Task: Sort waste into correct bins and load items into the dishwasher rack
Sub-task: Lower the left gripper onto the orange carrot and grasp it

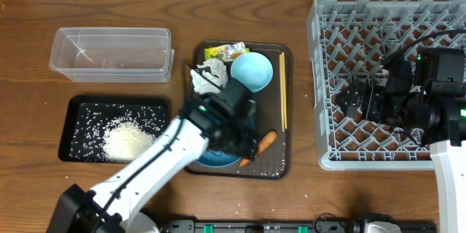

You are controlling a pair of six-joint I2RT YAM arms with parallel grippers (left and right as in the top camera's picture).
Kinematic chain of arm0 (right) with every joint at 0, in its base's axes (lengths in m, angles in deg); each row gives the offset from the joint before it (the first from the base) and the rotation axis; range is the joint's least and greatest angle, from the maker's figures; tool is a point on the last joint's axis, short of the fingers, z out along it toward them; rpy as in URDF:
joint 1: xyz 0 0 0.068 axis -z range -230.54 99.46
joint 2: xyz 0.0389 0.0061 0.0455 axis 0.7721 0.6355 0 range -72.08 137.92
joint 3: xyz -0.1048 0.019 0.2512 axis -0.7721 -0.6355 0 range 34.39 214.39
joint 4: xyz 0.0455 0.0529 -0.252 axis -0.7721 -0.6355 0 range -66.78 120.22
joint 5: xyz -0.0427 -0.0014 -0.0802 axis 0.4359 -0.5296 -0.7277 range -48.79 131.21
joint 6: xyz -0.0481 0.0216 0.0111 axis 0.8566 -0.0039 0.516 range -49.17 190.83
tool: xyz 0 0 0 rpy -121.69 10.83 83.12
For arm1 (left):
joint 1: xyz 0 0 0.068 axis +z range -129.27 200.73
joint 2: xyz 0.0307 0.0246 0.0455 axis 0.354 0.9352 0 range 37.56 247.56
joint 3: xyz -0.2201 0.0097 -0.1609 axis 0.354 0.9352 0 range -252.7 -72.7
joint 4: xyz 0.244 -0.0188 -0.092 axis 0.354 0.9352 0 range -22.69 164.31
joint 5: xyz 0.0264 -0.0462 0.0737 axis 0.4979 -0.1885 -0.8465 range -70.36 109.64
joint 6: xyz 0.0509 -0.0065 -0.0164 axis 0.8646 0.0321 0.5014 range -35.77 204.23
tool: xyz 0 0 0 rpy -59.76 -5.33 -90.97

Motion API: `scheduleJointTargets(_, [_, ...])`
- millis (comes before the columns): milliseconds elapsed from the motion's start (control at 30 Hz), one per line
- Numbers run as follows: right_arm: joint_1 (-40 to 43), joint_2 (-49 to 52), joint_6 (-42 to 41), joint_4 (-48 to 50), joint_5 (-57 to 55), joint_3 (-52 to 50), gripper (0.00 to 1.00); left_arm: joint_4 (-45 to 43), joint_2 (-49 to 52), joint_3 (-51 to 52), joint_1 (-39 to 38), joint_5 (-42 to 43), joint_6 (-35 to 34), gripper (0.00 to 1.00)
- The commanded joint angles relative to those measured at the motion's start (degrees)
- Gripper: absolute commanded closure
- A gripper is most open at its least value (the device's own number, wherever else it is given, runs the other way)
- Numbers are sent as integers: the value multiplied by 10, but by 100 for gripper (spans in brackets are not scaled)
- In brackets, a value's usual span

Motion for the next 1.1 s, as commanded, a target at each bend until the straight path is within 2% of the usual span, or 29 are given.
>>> scheduleJointTargets(0, [-3, -1, 9, 1, 0, -3, 1, -4, 8, 2, -31, 12, -4, 36])
scheduleJointTargets(100, [-3, -1, 9, 1, 0, -3, 1, -3, 11, 6, -52, 12, -30, 50])
scheduleJointTargets(267, [-3, -1, 9, 1, 0, -3, 1, -4, 18, 19, -83, 0, -52, 61])
scheduleJointTargets(333, [-3, -1, 9, 1, 0, -3, 1, -3, 21, 28, -88, -26, -91, 64])
scheduleJointTargets(500, [-3, -1, 9, 1, 0, -3, 1, -4, 24, 78, -88, -99, -221, 92])
scheduleJointTargets(533, [-3, -1, 9, 1, 0, -3, 1, -4, 24, 90, -88, -115, -249, 94])
scheduleJointTargets(633, [-3, -1, 9, 1, 0, -3, 1, -5, 24, 113, -88, -139, -294, 94])
scheduleJointTargets(767, [-3, -1, 9, 1, 0, -3, 1, -9, 24, 121, -88, -148, -296, 94])
scheduleJointTargets(1067, [-3, -1, 9, 1, 0, -3, 1, -39, 24, 123, -88, -229, -302, 94])
